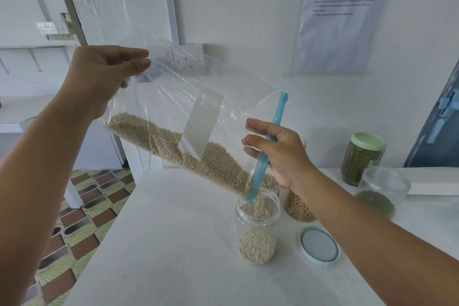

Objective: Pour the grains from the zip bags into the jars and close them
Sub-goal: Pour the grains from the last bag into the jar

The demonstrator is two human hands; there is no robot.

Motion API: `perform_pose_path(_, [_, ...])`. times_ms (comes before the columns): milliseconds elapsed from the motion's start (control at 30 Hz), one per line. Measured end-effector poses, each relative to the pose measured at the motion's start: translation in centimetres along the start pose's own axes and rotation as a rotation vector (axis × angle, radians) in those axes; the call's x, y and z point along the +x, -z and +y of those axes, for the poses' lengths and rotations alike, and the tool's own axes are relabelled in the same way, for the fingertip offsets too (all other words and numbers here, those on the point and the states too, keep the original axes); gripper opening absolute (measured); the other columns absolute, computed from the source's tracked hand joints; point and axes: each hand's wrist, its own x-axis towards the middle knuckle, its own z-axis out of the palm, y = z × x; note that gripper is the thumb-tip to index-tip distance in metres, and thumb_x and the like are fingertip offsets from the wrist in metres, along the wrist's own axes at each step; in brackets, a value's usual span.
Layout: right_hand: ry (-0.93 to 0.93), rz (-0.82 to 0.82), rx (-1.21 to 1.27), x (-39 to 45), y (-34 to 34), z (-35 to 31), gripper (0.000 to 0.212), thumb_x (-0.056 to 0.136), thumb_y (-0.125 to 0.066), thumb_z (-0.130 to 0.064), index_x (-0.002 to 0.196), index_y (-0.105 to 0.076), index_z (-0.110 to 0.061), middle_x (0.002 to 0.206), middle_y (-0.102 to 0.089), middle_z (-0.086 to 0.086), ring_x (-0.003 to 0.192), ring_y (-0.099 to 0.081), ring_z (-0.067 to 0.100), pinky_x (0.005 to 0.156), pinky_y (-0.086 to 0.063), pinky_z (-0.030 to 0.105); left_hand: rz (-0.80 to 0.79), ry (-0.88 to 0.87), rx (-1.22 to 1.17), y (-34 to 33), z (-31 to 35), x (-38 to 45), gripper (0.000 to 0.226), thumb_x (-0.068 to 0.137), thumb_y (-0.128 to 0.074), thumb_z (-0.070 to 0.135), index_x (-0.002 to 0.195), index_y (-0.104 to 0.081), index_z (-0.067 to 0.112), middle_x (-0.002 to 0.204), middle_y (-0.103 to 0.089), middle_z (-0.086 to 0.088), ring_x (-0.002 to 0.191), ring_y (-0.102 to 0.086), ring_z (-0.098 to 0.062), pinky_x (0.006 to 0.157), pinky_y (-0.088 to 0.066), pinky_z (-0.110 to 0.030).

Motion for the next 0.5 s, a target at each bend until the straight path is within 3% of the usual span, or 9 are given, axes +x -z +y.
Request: perform_pose_path(500, [0.001, 0.0, 0.005, -0.22, 0.11, 0.05, 0.035, 0.087, -0.077, 0.006, 0.117, -0.077, -0.011, 0.12, -0.075, 0.002, 0.097, -0.076, 0.022, 0.084, -0.063, 0.033, -0.014, -0.017, -0.007, 0.12, -0.3, 0.12, 0.025, 0.083, -0.087, 0.029, 0.108, -0.082, 0.026, 0.072, -0.072, 0.007, 0.062, -0.047, -0.012, 0.059, -0.045, -0.018])
